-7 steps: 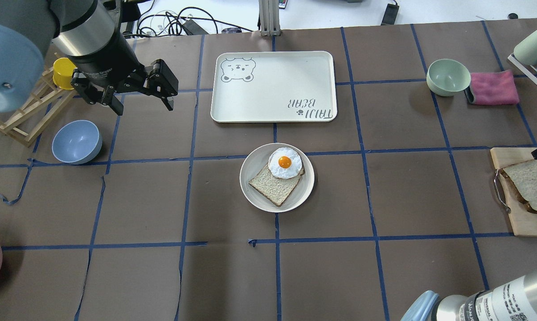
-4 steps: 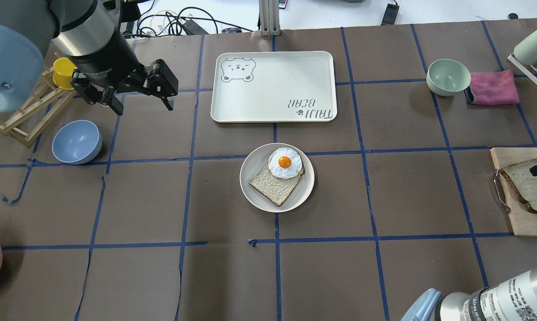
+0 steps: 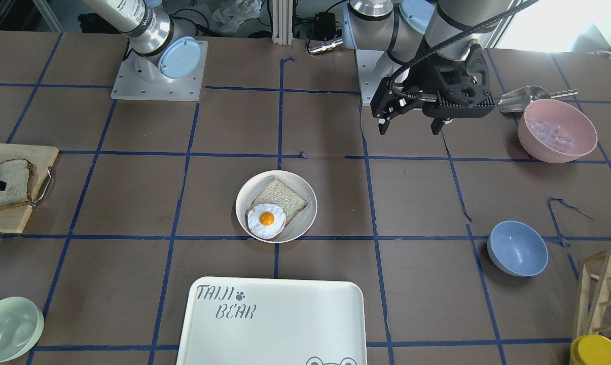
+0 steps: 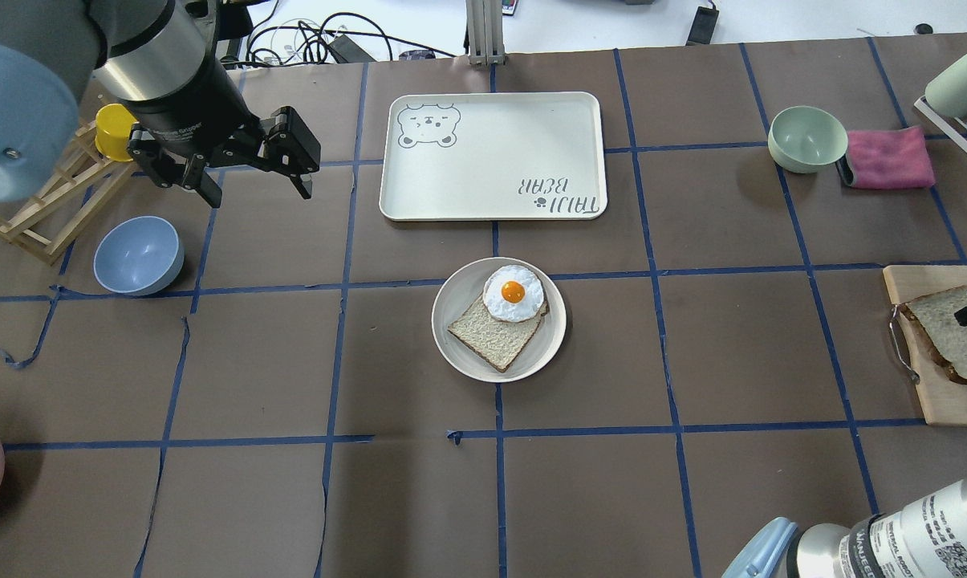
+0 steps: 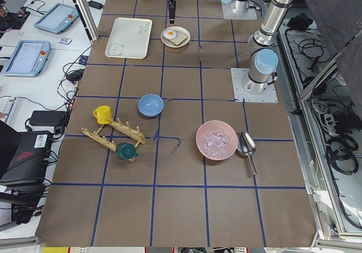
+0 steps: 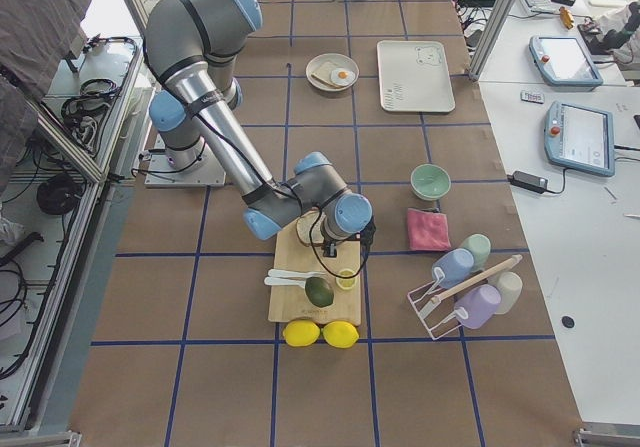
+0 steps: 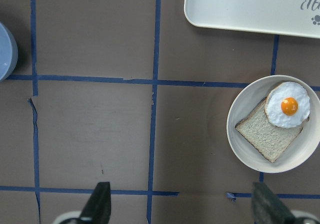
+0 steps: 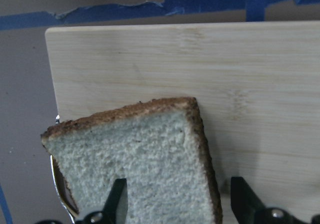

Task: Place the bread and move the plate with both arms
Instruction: 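Lower the right gripper and pinch the bread slice's edge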

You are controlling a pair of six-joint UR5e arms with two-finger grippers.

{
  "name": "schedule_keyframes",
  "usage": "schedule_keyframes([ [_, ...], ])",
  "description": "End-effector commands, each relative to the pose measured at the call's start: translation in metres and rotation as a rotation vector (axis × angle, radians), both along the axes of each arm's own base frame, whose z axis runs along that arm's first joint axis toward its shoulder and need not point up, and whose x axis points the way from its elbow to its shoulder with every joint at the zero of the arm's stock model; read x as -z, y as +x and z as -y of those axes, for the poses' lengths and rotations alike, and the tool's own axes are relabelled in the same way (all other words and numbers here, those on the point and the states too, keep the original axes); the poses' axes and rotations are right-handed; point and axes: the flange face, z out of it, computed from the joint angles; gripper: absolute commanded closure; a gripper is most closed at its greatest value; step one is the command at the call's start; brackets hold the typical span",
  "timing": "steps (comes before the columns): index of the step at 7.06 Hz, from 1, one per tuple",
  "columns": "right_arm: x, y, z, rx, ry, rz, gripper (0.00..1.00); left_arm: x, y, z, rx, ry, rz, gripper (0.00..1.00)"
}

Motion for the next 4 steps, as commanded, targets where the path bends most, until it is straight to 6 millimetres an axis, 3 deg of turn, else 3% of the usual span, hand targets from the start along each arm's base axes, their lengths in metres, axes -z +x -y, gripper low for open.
schedule_keyframes([
  [1,0.0025,0.0002,-0.0014,-0.003,0.006,0.000,0.45,0.0000,-0.0004,-0.0001,0.001,0.000,-0.001,0.00],
  [4,0.0031,0.0007,-0.0017,-0.004,0.006,0.002,0.73,0.0000,0.0004,0.0001,-0.001,0.000,-0.001,0.00],
])
